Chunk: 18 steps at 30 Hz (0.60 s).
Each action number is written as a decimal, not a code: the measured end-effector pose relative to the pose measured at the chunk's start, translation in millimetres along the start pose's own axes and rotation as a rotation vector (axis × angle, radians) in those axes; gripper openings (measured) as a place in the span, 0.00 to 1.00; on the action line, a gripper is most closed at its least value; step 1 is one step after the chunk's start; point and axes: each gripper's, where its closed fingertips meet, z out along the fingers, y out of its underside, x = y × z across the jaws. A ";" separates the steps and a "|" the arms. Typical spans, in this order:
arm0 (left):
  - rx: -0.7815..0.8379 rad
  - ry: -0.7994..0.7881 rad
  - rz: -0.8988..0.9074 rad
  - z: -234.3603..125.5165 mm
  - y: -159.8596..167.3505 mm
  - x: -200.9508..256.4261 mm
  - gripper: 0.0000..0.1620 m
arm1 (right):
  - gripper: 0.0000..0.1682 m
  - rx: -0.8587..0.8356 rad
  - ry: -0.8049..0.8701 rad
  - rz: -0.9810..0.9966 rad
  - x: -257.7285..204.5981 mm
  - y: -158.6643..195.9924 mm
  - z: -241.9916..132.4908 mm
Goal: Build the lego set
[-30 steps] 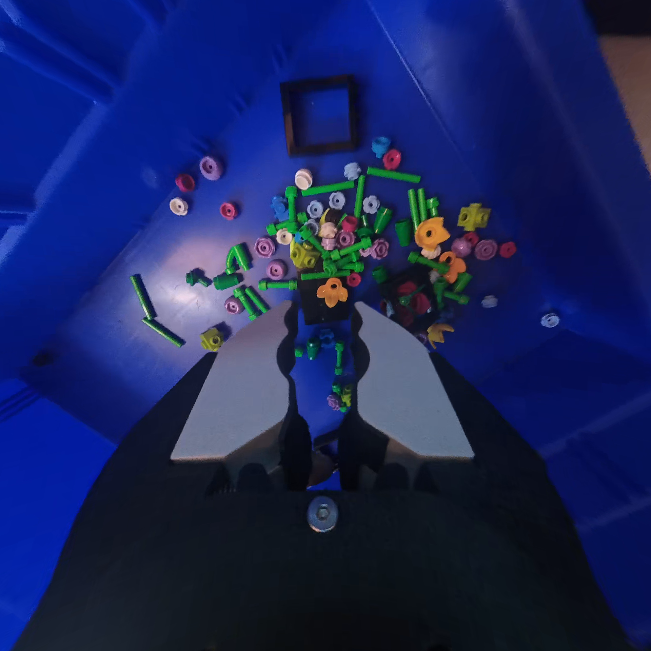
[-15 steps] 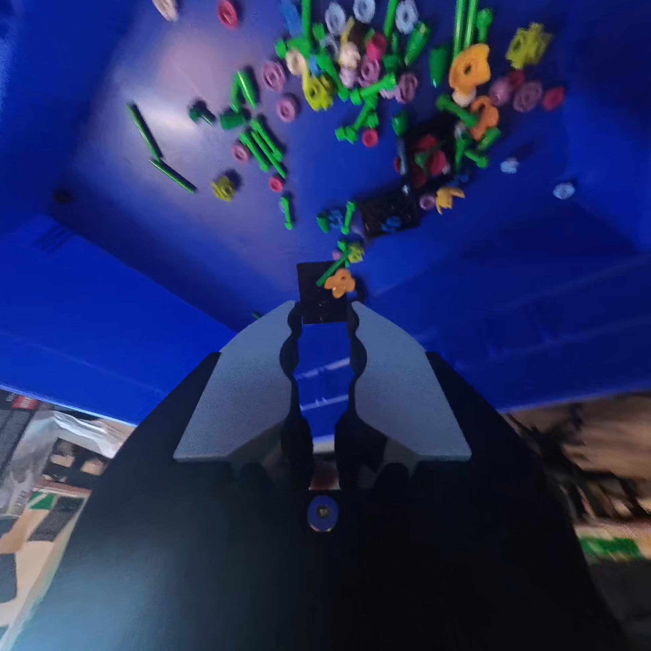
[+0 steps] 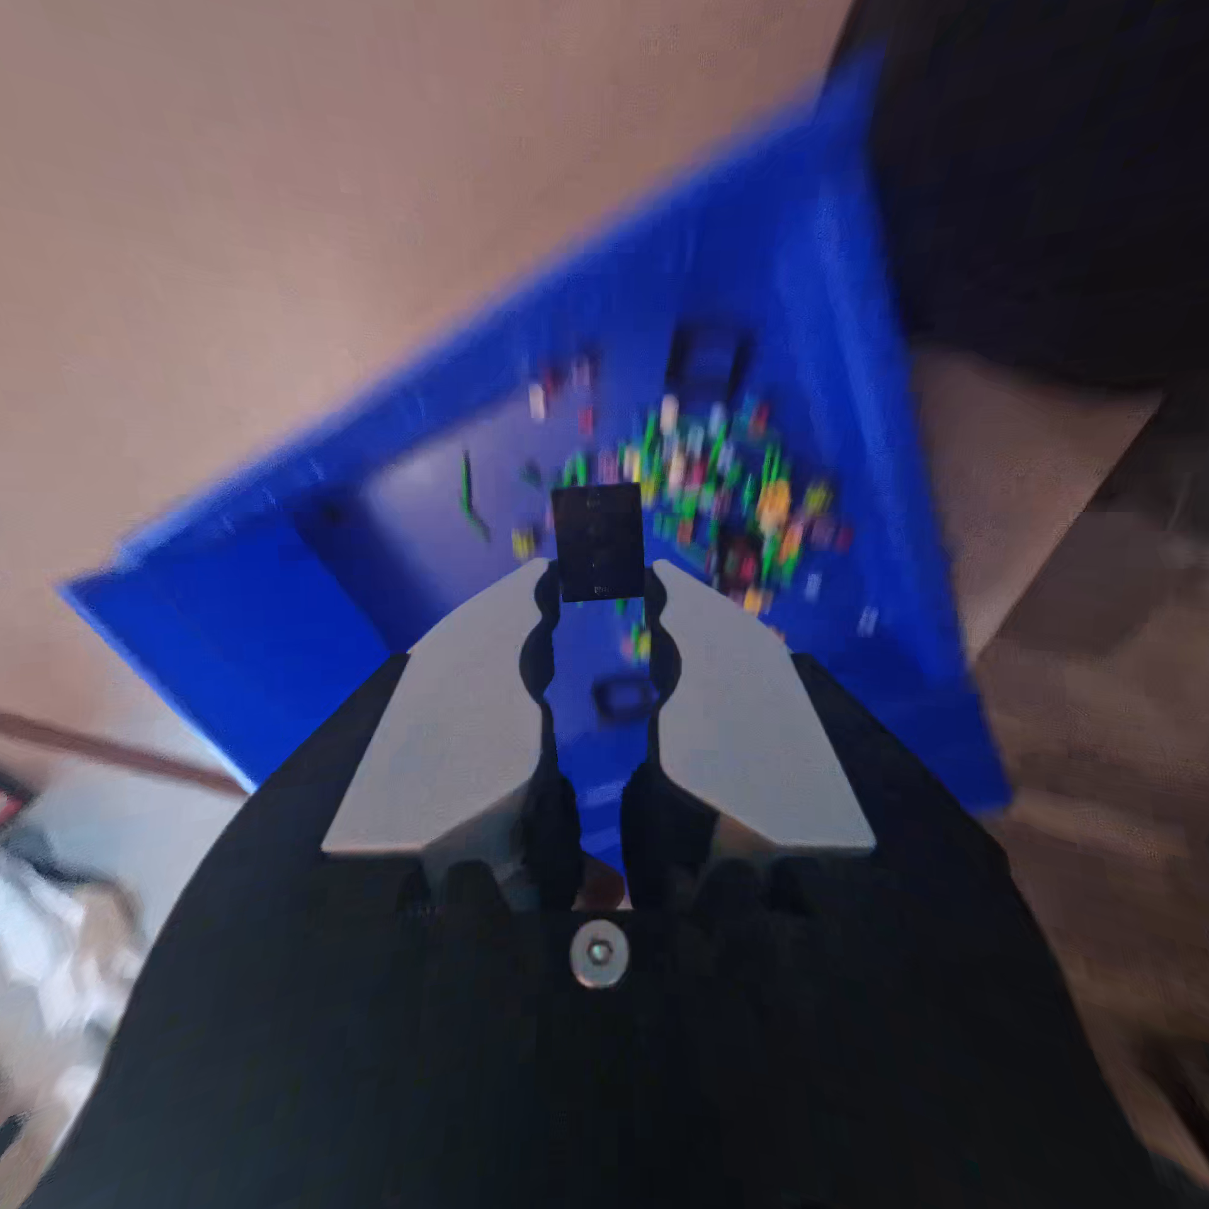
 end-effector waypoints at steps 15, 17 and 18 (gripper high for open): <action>0.419 0.172 -0.162 104.0 -225.3 100.0 0.15 | 0.04 0.257 0.069 -0.075 0.3 -36.3 -27.0; 0.416 0.198 -0.185 113.0 -231.0 97.2 0.15 | 0.04 0.242 0.065 -0.063 2.2 -34.7 -25.1; 0.400 0.201 -0.201 118.6 -231.5 95.3 0.15 | 0.04 0.238 0.067 -0.058 3.2 -34.3 -24.7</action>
